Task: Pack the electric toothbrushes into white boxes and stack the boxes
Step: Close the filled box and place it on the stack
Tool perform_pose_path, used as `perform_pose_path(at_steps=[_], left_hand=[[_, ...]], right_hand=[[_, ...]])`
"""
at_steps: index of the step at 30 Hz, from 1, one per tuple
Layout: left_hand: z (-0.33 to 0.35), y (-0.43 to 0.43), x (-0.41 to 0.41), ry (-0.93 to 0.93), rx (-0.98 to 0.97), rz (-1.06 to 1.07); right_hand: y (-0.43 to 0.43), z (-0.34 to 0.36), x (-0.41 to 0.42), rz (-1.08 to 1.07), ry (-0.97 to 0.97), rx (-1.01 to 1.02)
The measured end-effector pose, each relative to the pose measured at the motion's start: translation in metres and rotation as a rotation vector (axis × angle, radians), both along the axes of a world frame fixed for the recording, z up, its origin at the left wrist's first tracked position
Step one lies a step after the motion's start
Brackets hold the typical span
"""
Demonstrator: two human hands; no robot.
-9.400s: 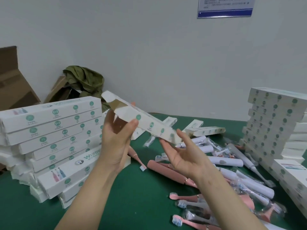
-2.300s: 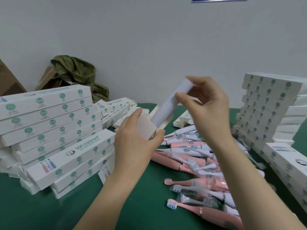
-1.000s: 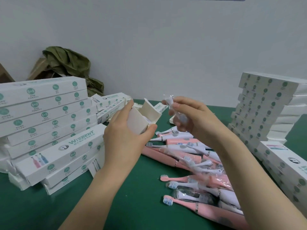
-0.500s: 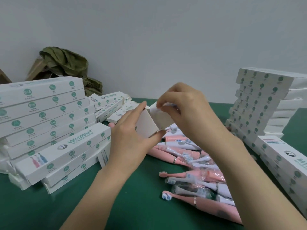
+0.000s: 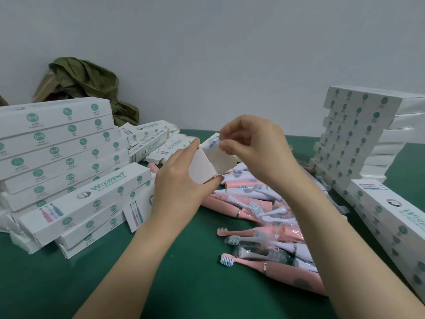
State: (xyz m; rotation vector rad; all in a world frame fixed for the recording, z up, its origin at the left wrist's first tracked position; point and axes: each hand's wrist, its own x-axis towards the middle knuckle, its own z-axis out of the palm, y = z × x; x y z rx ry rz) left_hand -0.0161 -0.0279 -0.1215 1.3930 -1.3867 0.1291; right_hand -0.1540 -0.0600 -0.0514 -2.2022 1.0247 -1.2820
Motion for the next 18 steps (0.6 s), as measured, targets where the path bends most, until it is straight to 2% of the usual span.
perform_pose_path(at_steps=[2, 4, 5, 6, 10, 11, 12, 13, 16, 18], left_hand=[[0.0, 0.002, -0.002, 0.022, -0.012, -0.012], [0.001, 0.003, -0.004, 0.031, -0.013, 0.0], [0.001, 0.003, -0.004, 0.026, -0.012, 0.01], [0.001, 0.003, -0.004, 0.021, -0.006, 0.017], [0.005, 0.0, 0.005, 0.01, 0.002, 0.041], [0.007, 0.0, 0.008, 0.027, -0.004, 0.044], [0.008, 0.0, 0.01, 0.046, -0.009, 0.045], [0.008, 0.0, 0.012, 0.058, -0.013, 0.047], [0.006, 0.001, 0.011, 0.057, -0.012, 0.04], [0.005, 0.001, 0.009, 0.041, -0.006, 0.036]], right_hand=[[0.001, -0.002, 0.004, -0.052, 0.123, -0.1], [0.001, -0.006, 0.008, -0.048, 0.378, -0.198], [0.002, -0.009, 0.009, -0.005, 0.445, -0.235], [0.001, -0.011, 0.01, 0.042, 0.432, -0.251], [-0.014, -0.01, -0.01, 0.039, -0.142, 0.103], [-0.023, -0.014, -0.016, -0.032, -0.154, 0.166], [-0.03, -0.02, -0.022, -0.109, -0.062, 0.207], [-0.037, -0.028, -0.026, -0.162, 0.112, 0.237], [-0.046, -0.06, -0.022, -0.129, 0.644, 0.379], [-0.047, -0.077, -0.015, -0.106, 0.769, 0.396]])
